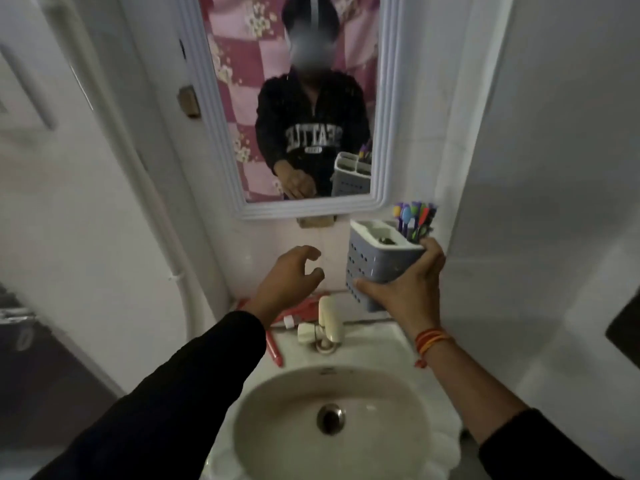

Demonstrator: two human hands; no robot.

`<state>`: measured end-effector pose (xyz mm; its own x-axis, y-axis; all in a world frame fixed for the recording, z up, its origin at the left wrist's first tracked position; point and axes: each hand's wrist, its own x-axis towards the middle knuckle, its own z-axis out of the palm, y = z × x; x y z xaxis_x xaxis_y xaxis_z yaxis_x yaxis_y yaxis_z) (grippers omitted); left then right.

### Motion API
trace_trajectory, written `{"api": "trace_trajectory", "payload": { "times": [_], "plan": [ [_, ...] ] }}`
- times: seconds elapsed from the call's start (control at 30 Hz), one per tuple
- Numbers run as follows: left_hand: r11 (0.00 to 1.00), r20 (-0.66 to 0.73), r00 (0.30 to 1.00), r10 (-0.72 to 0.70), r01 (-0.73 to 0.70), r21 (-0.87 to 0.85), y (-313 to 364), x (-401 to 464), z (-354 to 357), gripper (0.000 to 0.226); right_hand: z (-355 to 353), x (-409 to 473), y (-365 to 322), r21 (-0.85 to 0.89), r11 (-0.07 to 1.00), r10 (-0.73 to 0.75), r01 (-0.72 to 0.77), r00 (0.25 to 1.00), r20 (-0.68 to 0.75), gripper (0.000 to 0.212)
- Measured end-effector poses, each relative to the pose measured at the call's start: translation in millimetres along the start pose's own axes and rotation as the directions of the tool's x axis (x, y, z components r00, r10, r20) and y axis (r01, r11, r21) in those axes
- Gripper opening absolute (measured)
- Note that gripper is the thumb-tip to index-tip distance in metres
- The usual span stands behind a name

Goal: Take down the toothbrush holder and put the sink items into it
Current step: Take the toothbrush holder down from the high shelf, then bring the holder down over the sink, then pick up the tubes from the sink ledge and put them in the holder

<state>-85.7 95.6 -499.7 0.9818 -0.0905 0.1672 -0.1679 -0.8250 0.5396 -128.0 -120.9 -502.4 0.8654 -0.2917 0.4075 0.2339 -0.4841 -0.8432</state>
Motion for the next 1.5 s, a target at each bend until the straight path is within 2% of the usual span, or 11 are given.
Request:
{"api": "trace_trajectory", "payload": {
  "times": [0.17,0.33,0.57,0.7,0.83,0.97,1.23,1.4,1.5],
  "plan": [
    [0.982,0.1,0.977,-0.187,0.19,-0.017,-30,16,48,0.039,39,-33,92,-0.067,0.995,0.072,-0.068,0.996,0.06,0.115],
    [0.951,0.171,0.936,-0.307,0.308,0.018,-50,45,79,0.026,62,-57,141,-0.098,0.991,0.101,-0.09,0.988,0.112,0.113],
    [0.936,0.388,0.857,-0.34,0.268,0.227,-73,84,99,0.031,70,-74,171,-0.077,0.996,0.061,-0.051,0.99,0.128,0.089],
    [0.924,0.465,0.838,-0.286,0.113,0.365,-85,92,113,0.029,69,-74,183,-0.043,0.997,0.075,-0.07,0.988,0.134,0.087],
    [0.891,0.458,0.859,-0.228,-0.005,0.454,-100,96,130,0.029,67,-67,191,0.089,0.962,0.237,-0.257,0.953,0.191,0.103],
    [0.855,0.446,0.876,-0.183,-0.082,0.512,-103,96,142,0.038,62,-55,202,0.182,0.914,0.306,-0.362,0.912,0.273,0.096],
    [0.846,0.434,0.884,-0.173,-0.092,0.524,-107,102,151,0.041,61,-50,213,0.2,0.904,0.302,-0.379,0.894,0.332,0.089],
    [0.923,0.384,0.906,-0.178,0.018,0.384,-100,111,134,0.056,58,-44,212,0.181,0.913,0.285,-0.365,0.89,0.355,0.08],
    [0.961,0.309,0.947,-0.092,0.003,0.278,-77,113,115,0.076,57,-40,210,0.155,0.924,0.276,-0.349,0.89,0.363,0.08]
  ]
}}
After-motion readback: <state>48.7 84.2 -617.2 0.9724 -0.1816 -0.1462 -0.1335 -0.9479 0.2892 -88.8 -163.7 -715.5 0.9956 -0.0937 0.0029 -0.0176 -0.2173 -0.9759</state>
